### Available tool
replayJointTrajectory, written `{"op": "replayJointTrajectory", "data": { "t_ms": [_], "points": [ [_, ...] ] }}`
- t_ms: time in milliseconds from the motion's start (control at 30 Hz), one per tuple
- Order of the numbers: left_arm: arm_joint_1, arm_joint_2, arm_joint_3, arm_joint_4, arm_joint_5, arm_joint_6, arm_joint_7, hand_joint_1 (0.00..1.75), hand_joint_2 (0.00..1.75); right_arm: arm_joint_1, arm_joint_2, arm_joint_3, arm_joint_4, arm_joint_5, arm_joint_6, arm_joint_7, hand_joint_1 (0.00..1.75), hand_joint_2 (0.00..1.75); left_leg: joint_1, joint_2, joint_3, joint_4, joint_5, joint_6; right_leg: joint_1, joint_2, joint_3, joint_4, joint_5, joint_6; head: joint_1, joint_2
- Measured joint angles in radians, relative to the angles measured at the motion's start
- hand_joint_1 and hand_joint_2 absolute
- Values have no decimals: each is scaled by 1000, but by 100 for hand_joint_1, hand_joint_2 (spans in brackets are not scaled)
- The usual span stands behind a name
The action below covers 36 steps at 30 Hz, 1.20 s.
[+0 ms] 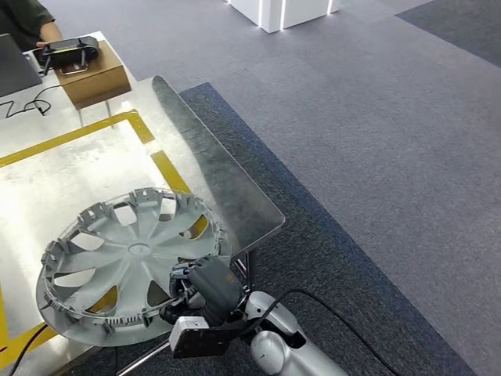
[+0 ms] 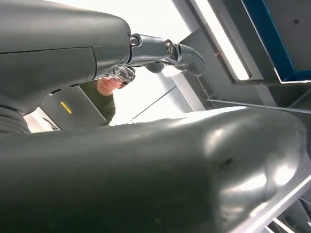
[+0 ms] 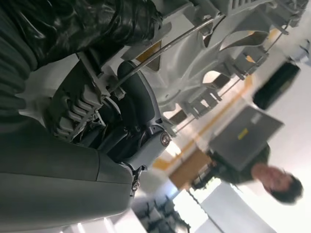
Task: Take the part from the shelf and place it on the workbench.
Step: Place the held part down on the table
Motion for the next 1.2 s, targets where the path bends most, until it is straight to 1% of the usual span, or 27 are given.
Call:
{"op": "replayJointTrajectory", "data": {
  "t_ms": [33, 67, 100, 133, 167, 200, 267, 333, 400, 467, 500, 533, 567, 600, 667, 700, 767, 800, 833, 867, 933, 967, 1000, 1033, 1067, 1133, 1200],
  "points": [
    [-12, 4, -21, 8, -3, -4, 0, 0, 0, -18, 10, 13, 42, -5, -2, 15, 175, 175, 0, -26, 0, 2, -1, 2, -1, 16, -31, 31, 12, -2, 4, 0],
    [-22, 7, -43, 17, -6, -7, 0, 0, 0, -39, 22, 25, 86, -14, -2, 30, 175, 175, 0, -52, 0, 4, -2, 1, -2, 32, -45, 24, 42, -5, 8, 0],
    [-31, 11, -62, 23, -10, -6, 0, 0, 0, -59, 34, 32, 126, -25, -2, 42, 175, 175, 1, -74, 0, 7, -4, -1, -3, 52, -33, -31, 84, -11, 9, 0],
    [-36, 14, -73, 27, -10, -4, 0, 0, 0, -73, 42, 33, 150, -34, -1, 43, 175, 175, 2, -84, -2, 10, -5, -4, -5, 72, -7, -92, 108, -16, 10, 0],
    [-41, 16, -83, 31, -11, -2, 0, 0, 0, -87, 49, 34, 173, -42, -1, 45, 175, 175, 4, -93, -6, 12, -5, -10, -6, 89, 9, -129, 118, -20, 10, 0],
    [-45, 19, -92, 35, -11, -1, 0, 0, 0, -99, 57, 36, 196, -49, 0, 47, 175, 175, 6, -101, -10, 11, -4, -16, -5, 97, 16, -141, 115, -23, 10, 0],
    [-50, 26, -107, 42, -10, 0, 0, 0, 0, -119, 71, 37, 239, -61, 0, 52, 175, 175, 10, -114, -15, 9, 0, -30, -6, 84, 22, -150, 118, -30, 12, 0],
    [-58, 33, -117, 48, -9, 1, 0, 0, 0, -135, 81, 36, 274, -74, -4, 56, 175, 175, 6, -81, -28, 37, -19, -41, -12, 62, 30, -161, 122, -41, 3, 0],
    [-69, 38, -127, 54, -7, 1, 0, 0, 0, -147, 86, 31, 306, -90, -9, 57, 175, 175, 4, -26, -74, 138, -70, -50, -13, 37, 38, -167, 122, -49, -9, 0],
    [-74, 41, -139, 63, -7, 1, 0, 0, 0, -154, 86, 20, 339, -104, -12, 57, 175, 175, 10, -8, -133, 256, -112, -59, -13, 9, 41, -167, 118, -50, -14, 0],
    [-74, 42, -143, 67, -7, 1, 0, 0, 0, -157, 86, 14, 355, -109, -13, 57, 175, 175, 13, -5, -143, 276, -110, -62, -13, -4, 43, -167, 115, -49, -14, 0],
    [-75, 43, -147, 70, -7, 1, 0, 0, 0, -160, 86, 8, 368, -113, -14, 58, 175, 175, 16, -1, -134, 256, -88, -65, -13, -16, 46, -166, 112, -47, -14, 0],
    [-76, 45, -150, 73, -7, 1, 0, 0, 0, -165, 86, 2, 380, -117, -16, 59, 175, 175, 18, 8, -104, 199, -53, -66, -13, -26, 50, -165, 108, -44, -15, 0],
    [-77, 47, -154, 75, -7, 1, 0, 0, 0, -171, 86, -4, 391, -122, -16, 62, 175, 175, 17, 27, -66, 126, -23, -66, -13, -36, 56, -165, 104, -40, -15, 0],
    [-82, 50, -163, 79, -7, 1, 0, 0, 0, -183, 87, -18, 415, -130, -18, 71, 175, 175, 12, 55, -12, 21, 7, -57, -8, -51, 63, -164, 96, -29, -17, 0],
    [-84, 50, -166, 81, -8, 1, 0, 0, 0, -189, 87, -26, 428, -134, -18, 74, 175, 175, 8, 59, -4, 4, 6, -50, -5, -58, 66, -165, 93, -23, -16, 0],
    [-86, 51, -171, 84, -9, 1, 0, 0, 0, -200, 88, -41, 453, -140, -17, 85, 175, 175, 5, 41, -4, 2, 5, -36, -4, -70, 71, -168, 89, -12, -14, 0],
    [-86, 51, -173, 85, -10, 1, 0, 0, 0, -204, 89, -48, 465, -142, -15, 93, 175, 175, 7, 34, -3, 1, 6, -30, -5, -66, 71, -165, 84, -6, -12, 0],
    [-89, 51, -176, 85, -11, 1, 0, 0, 0, -208, 90, -53, 476, -143, -11, 105, 175, 175, 9, 28, -2, -1, 7, -23, -7, -52, 62, -146, 70, -1, -9, 0],
    [-92, 52, -181, 86, -12, 1, 0, 0, 0, -213, 90, -57, 489, -142, -7, 118, 175, 175, 11, 23, -1, -3, 8, -16, -8, -31, 41, -105, 47, 2, -6, 0],
    [-97, 51, -190, 89, -16, 1, 0, 0, 0, -224, 90, -66, 517, -143, -2, 144, 175, 175, 11, 14, -2, -3, 8, -8, -9, 8, -33, 32, -11, 4, 3, 0],
    [-98, 51, -194, 92, -17, 1, 0, 0, 0, -229, 90, -72, 530, -144, 0, 154, 175, 175, 10, 9, -2, -3, 7, -7, -8, 15, -70, 96, -30, 3, 6, 0],
    [-98, 50, -197, 95, -18, 1, 0, 0, 0, -235, 90, -77, 541, -145, 1, 161, 175, 175, 8, 4, -1, -3, 7, -6, -7, 18, -95, 133, -31, 1, 9, 0],
    [-99, 50, -199, 99, -19, 1, 0, 0, 0, -241, 90, -81, 549, -146, 1, 165, 175, 175, 5, -1, 0, -3, 6, -5, -6, 20, -101, 130, -12, -3, 11, 0],
    [-100, 49, -202, 102, -20, 1, 0, 0, 0, -248, 91, -85, 557, -149, 1, 168, 175, 175, 3, -6, 2, -2, 5, -5, -5, 21, -89, 88, 23, -8, 13, 0],
    [-104, 49, -208, 107, -24, 1, 0, 0, 0, -262, 91, -96, 572, -157, 5, 178, 175, 175, -1, -14, 5, -1, 3, -7, -1, 27, -29, -53, 97, -24, 14, 0],
    [-108, 49, -213, 111, -26, 1, 0, 0, 0, -279, 92, -110, 588, -169, 13, 192, 175, 175, -4, -19, 2, 2, 1, -11, 1, 32, 14, -145, 127, -29, 14, 0]
  ]
}}
